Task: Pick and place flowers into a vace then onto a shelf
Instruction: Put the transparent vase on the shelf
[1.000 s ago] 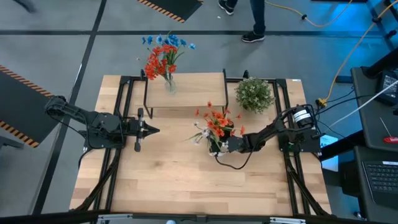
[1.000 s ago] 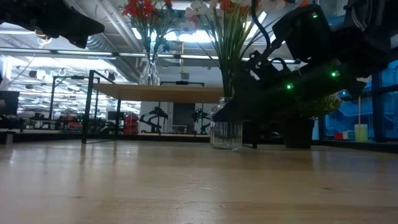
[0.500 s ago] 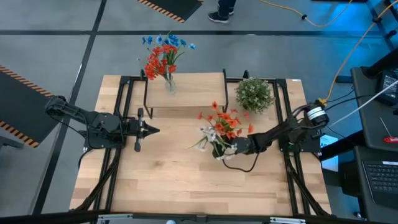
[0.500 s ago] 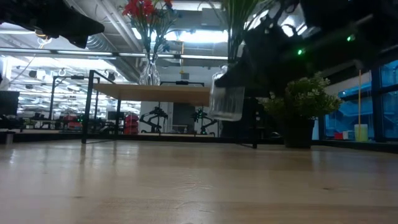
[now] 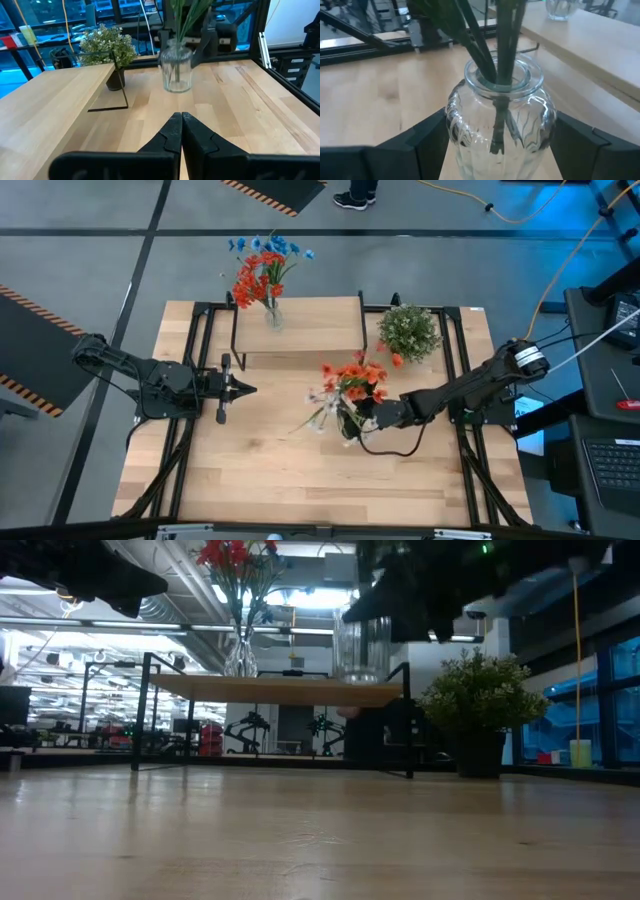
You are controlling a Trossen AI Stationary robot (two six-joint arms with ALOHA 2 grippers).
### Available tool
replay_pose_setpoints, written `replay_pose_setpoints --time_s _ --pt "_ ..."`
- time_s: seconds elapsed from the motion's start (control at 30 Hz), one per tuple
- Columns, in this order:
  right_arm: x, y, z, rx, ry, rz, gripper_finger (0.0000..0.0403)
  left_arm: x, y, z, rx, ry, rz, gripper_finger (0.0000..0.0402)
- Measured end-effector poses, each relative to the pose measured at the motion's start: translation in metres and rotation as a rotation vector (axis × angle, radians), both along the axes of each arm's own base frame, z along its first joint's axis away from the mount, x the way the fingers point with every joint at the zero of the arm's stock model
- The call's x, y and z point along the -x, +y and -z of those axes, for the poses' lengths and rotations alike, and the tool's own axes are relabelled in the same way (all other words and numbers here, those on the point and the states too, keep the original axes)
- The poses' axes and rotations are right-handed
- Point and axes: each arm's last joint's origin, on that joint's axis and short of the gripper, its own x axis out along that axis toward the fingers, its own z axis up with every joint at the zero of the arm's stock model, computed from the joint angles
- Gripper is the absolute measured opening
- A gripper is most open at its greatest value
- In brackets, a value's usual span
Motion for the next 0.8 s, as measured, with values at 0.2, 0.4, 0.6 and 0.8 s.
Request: replay_pose_setpoints --time_s 0.2,0.4,0.6,0.8 --pt "0.002 -0.002 -0.026 -0.01 -0.008 -0.032 0.0283 0.0 0.0 0.0 0.0 0.001 0.001 0.0003" --pt "0.006 -0.004 -0.043 -0.015 -0.03 -0.058 0.0283 0.0 0.0 0.0 0.0 0.002 0.0 0.0003" --pt "0.006 -0.018 -0.051 0.009 -0.042 -0.033 0.0283 0.0 0.0 0.0 0.0 0.001 0.0 0.0003" --pt "0.004 -0.043 -0.058 0.021 -0.039 -0.072 0.0284 0.0 0.0 0.0 0.0 0.001 -0.003 0.0003"
